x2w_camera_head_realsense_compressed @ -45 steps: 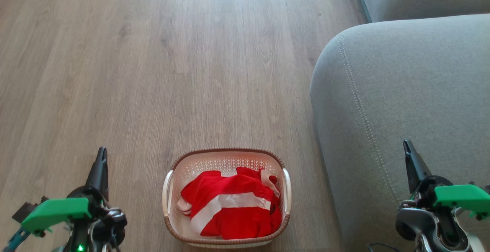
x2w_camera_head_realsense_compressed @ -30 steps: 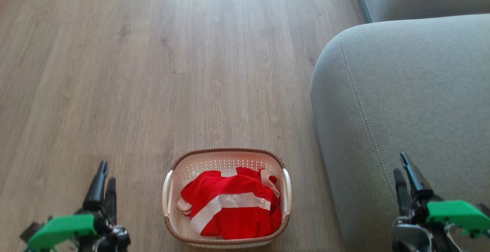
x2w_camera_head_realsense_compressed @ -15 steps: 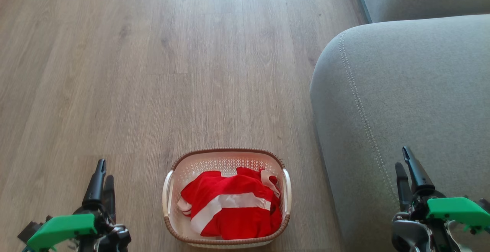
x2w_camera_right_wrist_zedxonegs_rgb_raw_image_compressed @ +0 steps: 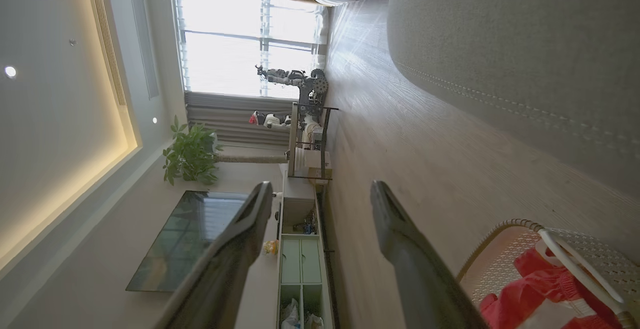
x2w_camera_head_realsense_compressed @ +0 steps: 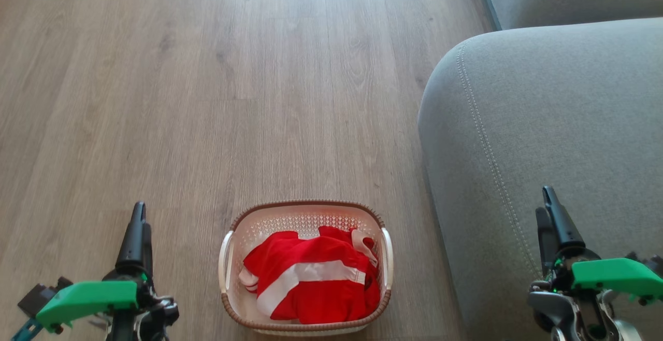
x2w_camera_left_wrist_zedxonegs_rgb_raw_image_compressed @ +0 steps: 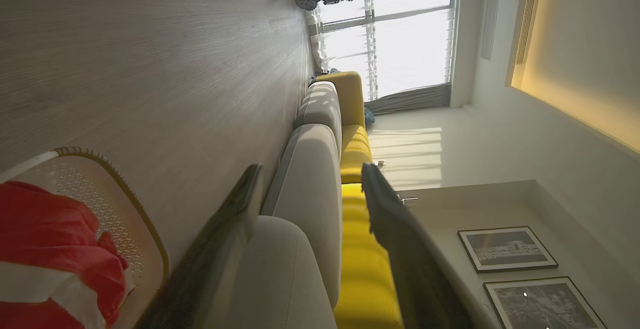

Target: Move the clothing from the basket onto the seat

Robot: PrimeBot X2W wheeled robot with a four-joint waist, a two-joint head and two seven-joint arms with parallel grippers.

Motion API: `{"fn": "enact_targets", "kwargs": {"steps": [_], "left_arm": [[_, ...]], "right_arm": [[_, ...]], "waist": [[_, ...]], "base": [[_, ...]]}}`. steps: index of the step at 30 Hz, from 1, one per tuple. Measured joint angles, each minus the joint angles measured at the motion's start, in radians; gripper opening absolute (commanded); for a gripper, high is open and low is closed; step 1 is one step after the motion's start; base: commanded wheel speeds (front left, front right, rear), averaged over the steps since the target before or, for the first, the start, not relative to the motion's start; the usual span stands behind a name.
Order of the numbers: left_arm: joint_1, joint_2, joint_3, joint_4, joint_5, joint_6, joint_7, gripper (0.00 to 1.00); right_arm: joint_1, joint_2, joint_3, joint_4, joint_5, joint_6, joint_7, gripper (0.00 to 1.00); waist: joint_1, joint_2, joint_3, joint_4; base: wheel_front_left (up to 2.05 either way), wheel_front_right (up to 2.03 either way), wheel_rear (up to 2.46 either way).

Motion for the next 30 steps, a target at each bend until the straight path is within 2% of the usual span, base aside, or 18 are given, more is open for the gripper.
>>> {"fn": "enact_targets", "kwargs": {"steps": [10,30], "left_arm": [[0.000,0.001,-0.024,-0.038,0.145,0.000,-0.026,1.00],[0.001,0.004,-0.036,-0.102,0.517,0.000,-0.084,1.00]], "right_arm": [[0.000,-0.016,0.042,-0.037,-0.159,0.000,-0.027,1.00],[0.000,-0.033,0.078,-0.081,-0.523,0.000,-0.083,1.00]], "waist": [[0.0000,0.0000,0.001,-0.004],[0.0000,0.0000,0.001,-0.010]], "base": [[0.00,0.00,0.00],[0.00,0.00,0.00]]}}
